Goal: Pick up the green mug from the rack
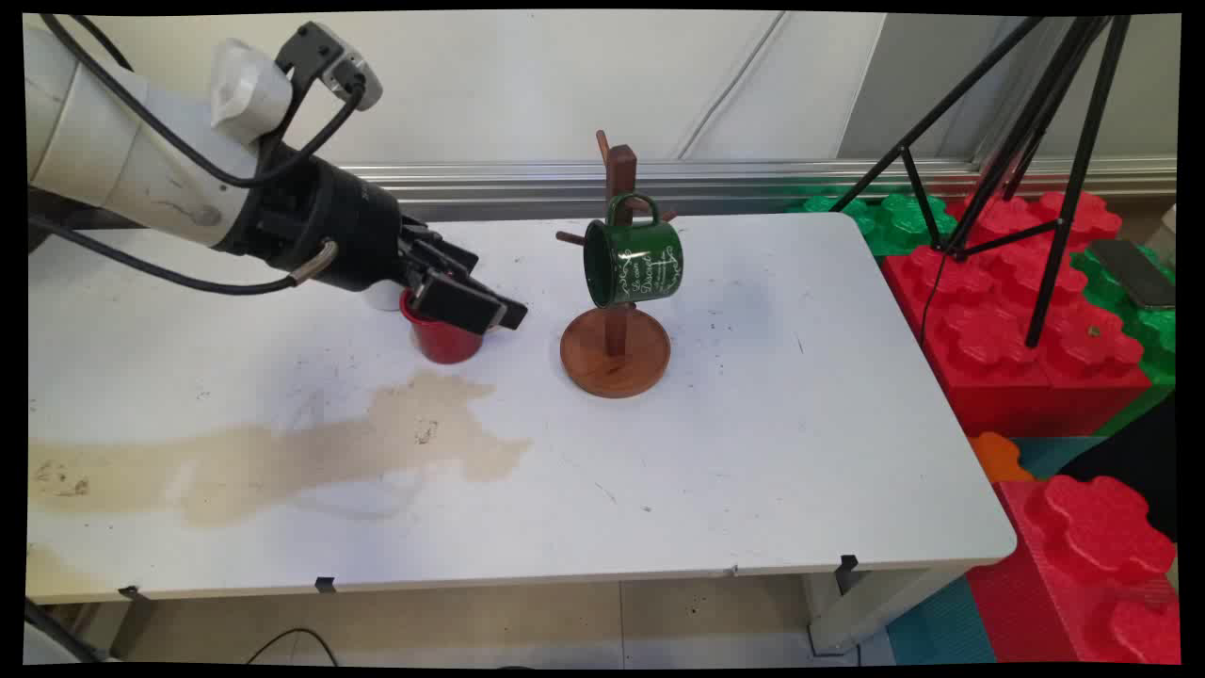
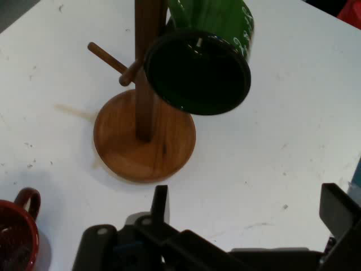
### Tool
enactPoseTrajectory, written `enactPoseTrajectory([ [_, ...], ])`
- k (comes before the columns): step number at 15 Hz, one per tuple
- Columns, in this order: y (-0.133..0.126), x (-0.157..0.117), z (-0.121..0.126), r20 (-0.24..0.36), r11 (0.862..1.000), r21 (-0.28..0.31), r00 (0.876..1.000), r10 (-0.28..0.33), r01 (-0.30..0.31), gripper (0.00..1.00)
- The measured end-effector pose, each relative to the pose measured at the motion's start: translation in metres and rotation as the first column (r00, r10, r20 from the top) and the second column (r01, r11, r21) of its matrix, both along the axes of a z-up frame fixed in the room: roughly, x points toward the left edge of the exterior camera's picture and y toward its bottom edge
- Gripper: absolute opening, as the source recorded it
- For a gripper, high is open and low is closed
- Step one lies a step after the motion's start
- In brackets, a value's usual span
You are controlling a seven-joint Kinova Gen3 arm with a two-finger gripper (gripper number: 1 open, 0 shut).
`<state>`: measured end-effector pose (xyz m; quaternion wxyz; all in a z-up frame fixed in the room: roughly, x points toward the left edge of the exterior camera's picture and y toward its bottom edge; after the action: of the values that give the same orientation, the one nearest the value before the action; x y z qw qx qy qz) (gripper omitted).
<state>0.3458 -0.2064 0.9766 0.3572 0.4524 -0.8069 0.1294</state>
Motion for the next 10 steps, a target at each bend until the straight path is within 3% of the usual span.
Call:
enactPoseTrajectory([
  [10, -0.031, -0.02, -0.013, -0.05, 0.999, -0.04, 0.998, 0.03, -0.032, 1.0],
])
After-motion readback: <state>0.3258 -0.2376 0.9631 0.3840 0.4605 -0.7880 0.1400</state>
